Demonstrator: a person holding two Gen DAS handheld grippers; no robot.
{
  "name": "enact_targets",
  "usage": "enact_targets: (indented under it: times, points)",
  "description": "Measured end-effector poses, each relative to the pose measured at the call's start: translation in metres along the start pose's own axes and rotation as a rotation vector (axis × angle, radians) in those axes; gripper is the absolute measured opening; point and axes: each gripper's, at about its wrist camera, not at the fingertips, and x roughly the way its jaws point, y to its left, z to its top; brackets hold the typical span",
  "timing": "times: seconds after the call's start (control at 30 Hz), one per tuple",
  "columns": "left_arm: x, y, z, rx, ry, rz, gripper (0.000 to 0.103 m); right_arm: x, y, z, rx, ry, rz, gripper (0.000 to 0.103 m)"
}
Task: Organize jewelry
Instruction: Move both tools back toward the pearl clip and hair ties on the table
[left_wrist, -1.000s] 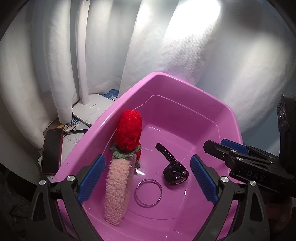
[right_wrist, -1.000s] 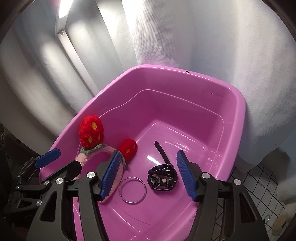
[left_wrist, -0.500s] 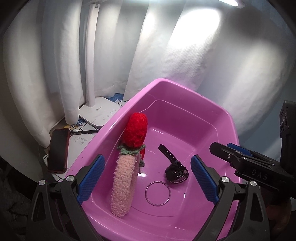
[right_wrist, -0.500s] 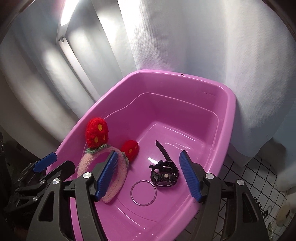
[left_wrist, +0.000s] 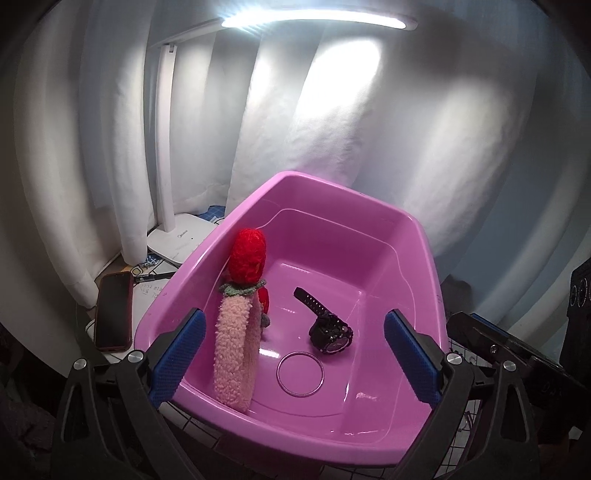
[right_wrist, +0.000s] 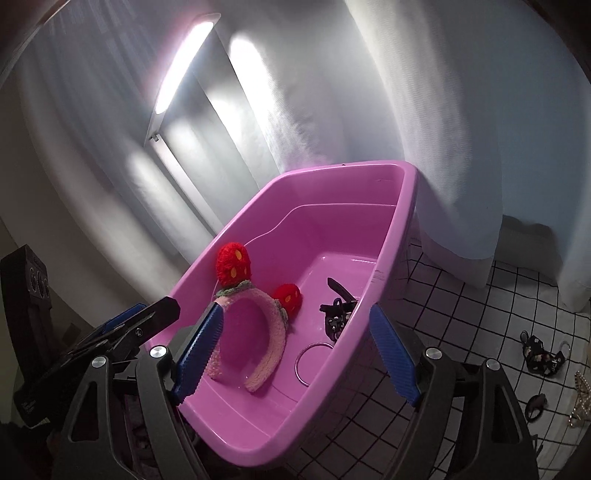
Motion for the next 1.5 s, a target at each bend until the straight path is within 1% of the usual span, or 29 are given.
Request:
enact_targets:
  times: [0.1,0.23,0.4,0.47,0.5,0.57,0.67,0.77,0.87,0.93,1.0,1.1,1.2,1.27,1.37,1.5]
  points:
    - [-0.004,-0.016,-0.004,0.023,0.0,-0.052,0.096,-0.026,-0.007,-0.014,0.034,-0.052,-0.004,0.079]
    - [-0.011,-0.047,-0.01,0.063,0.009,-0.148,0.096,-0.062,-0.025,-0.032,0.093,-0.105,-0.049,0.079]
    - [-0.021,-0.098,-0.026,0.138,-0.015,-0.272,0.097,-0.117,-0.055,-0.064,0.122,-0.129,-0.143,0.079]
    - [-0.02,-0.117,-0.035,0.158,-0.001,-0.311,0.097,-0.14,-0.071,-0.077,0.15,-0.139,-0.181,0.079]
    - [-0.019,-0.126,-0.04,0.164,0.01,-0.327,0.097,-0.152,-0.081,-0.083,0.168,-0.146,-0.199,0.08]
    - [-0.016,-0.141,-0.05,0.165,0.034,-0.346,0.097,-0.173,-0.104,-0.093,0.212,-0.148,-0.24,0.086]
    - [-0.011,-0.163,-0.068,0.164,0.069,-0.355,0.097,-0.198,-0.141,-0.107,0.275,-0.148,-0.287,0.088]
    - [-0.005,-0.186,-0.09,0.166,0.095,-0.325,0.097,-0.217,-0.182,-0.12,0.329,-0.15,-0.292,0.089]
    - [0.002,-0.204,-0.114,0.148,0.114,-0.263,0.097,-0.23,-0.222,-0.129,0.327,-0.134,-0.27,0.089]
    - [0.005,-0.216,-0.132,0.124,0.12,-0.211,0.097,-0.231,-0.245,-0.13,0.284,-0.097,-0.249,0.089]
    - [0.009,-0.231,-0.15,0.1,0.142,-0.147,0.097,-0.23,-0.265,-0.13,0.225,-0.048,-0.262,0.089]
    - [0.012,-0.251,-0.176,0.06,0.166,-0.096,0.097,-0.226,-0.291,-0.129,0.138,0.0,-0.258,0.089]
    - [0.013,-0.271,-0.203,0.044,0.152,-0.021,0.097,-0.218,-0.316,-0.13,0.067,0.036,-0.236,0.089]
    - [0.017,-0.28,-0.218,0.024,0.154,0.025,0.097,-0.207,-0.329,-0.13,0.01,0.073,-0.22,0.089]
    - [0.025,-0.29,-0.233,-0.017,0.173,0.074,0.097,-0.187,-0.342,-0.13,-0.06,0.131,-0.212,0.089]
    - [0.04,-0.299,-0.246,-0.053,0.184,0.141,0.097,-0.165,-0.348,-0.13,-0.159,0.15,-0.195,0.088]
